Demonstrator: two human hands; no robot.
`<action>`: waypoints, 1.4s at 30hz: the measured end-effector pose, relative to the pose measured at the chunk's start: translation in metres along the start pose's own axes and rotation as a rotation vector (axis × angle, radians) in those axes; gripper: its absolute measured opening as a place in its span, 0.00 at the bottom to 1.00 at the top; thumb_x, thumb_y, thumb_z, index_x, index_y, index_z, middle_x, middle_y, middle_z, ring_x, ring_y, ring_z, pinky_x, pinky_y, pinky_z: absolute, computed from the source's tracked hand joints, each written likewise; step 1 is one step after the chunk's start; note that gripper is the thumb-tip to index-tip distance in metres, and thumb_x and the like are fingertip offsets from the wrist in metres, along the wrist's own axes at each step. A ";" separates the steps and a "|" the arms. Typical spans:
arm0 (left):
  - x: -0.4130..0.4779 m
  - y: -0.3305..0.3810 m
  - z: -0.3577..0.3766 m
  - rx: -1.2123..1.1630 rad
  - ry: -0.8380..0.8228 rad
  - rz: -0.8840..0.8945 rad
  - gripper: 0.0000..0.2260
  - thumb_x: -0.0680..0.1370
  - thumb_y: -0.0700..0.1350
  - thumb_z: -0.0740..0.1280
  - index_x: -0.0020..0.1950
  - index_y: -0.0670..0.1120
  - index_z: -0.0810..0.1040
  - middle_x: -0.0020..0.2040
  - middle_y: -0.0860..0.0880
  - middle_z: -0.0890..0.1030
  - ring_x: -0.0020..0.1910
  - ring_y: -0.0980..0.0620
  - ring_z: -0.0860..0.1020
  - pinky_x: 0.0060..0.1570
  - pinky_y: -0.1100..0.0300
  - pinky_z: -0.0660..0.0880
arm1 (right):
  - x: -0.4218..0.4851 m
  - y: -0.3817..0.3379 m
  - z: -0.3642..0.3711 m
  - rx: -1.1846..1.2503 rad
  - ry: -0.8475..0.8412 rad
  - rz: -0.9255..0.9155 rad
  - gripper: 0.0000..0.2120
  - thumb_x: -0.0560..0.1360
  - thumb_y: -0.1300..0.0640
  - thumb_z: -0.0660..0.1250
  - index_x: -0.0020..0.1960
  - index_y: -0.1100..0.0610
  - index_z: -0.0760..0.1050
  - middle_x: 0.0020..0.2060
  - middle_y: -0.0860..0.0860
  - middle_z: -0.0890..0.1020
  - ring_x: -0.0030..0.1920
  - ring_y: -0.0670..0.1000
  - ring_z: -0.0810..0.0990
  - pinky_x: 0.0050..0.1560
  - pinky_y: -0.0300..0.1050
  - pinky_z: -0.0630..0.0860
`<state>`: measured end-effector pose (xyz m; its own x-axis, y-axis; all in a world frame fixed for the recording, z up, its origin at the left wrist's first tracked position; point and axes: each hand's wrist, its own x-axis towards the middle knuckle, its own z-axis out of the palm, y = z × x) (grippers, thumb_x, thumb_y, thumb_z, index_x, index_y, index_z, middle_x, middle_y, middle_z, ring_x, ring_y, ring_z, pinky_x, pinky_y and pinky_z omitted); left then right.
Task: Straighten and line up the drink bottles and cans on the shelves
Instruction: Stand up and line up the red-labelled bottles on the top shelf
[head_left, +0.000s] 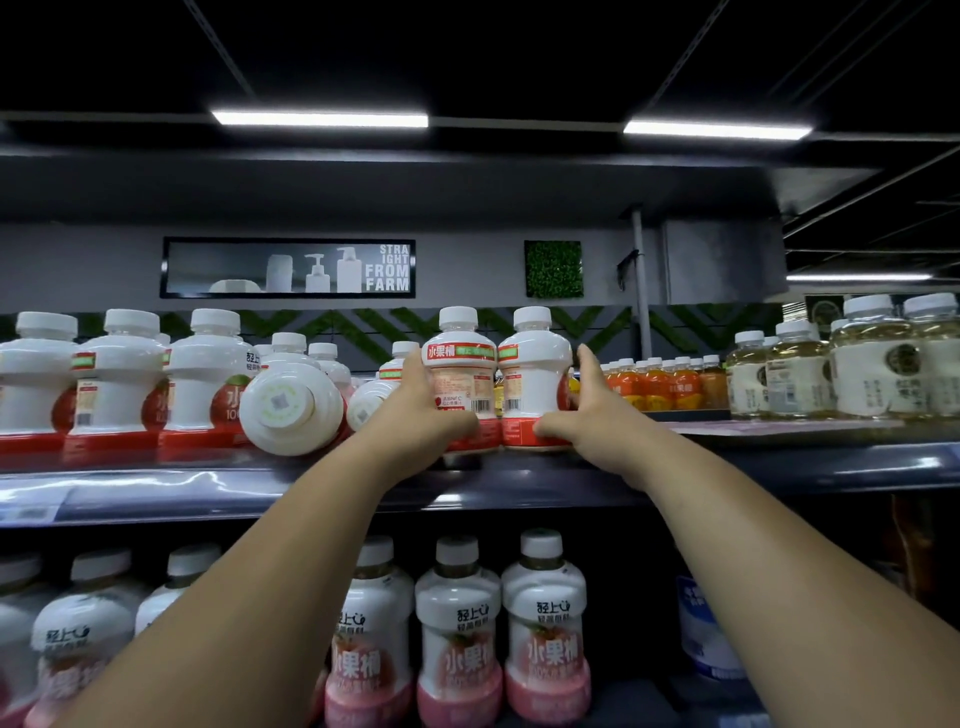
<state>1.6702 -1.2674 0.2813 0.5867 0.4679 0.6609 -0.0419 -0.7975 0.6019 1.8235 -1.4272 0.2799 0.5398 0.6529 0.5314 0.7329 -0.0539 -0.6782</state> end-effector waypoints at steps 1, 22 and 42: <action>0.000 0.000 0.000 0.013 0.009 0.011 0.36 0.66 0.51 0.78 0.66 0.56 0.59 0.55 0.52 0.79 0.54 0.51 0.80 0.56 0.48 0.79 | 0.000 0.000 0.000 -0.002 0.011 -0.004 0.55 0.70 0.47 0.77 0.79 0.43 0.38 0.74 0.53 0.68 0.62 0.52 0.71 0.61 0.49 0.68; -0.007 0.003 0.001 0.078 0.019 0.027 0.34 0.65 0.57 0.78 0.64 0.58 0.61 0.52 0.56 0.78 0.51 0.54 0.79 0.54 0.50 0.78 | -0.007 0.005 0.001 0.009 0.071 -0.045 0.57 0.49 0.31 0.78 0.71 0.39 0.53 0.62 0.44 0.74 0.58 0.48 0.77 0.64 0.56 0.74; -0.003 0.001 0.002 0.062 0.018 0.006 0.39 0.58 0.65 0.79 0.61 0.57 0.64 0.53 0.56 0.80 0.51 0.55 0.81 0.55 0.50 0.79 | -0.004 0.009 0.001 -0.011 0.105 -0.059 0.53 0.54 0.34 0.78 0.71 0.39 0.53 0.62 0.45 0.74 0.58 0.49 0.77 0.63 0.57 0.75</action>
<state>1.6703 -1.2705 0.2790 0.5723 0.4696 0.6722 0.0053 -0.8219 0.5697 1.8277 -1.4290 0.2712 0.5352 0.5728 0.6209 0.7689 -0.0260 -0.6389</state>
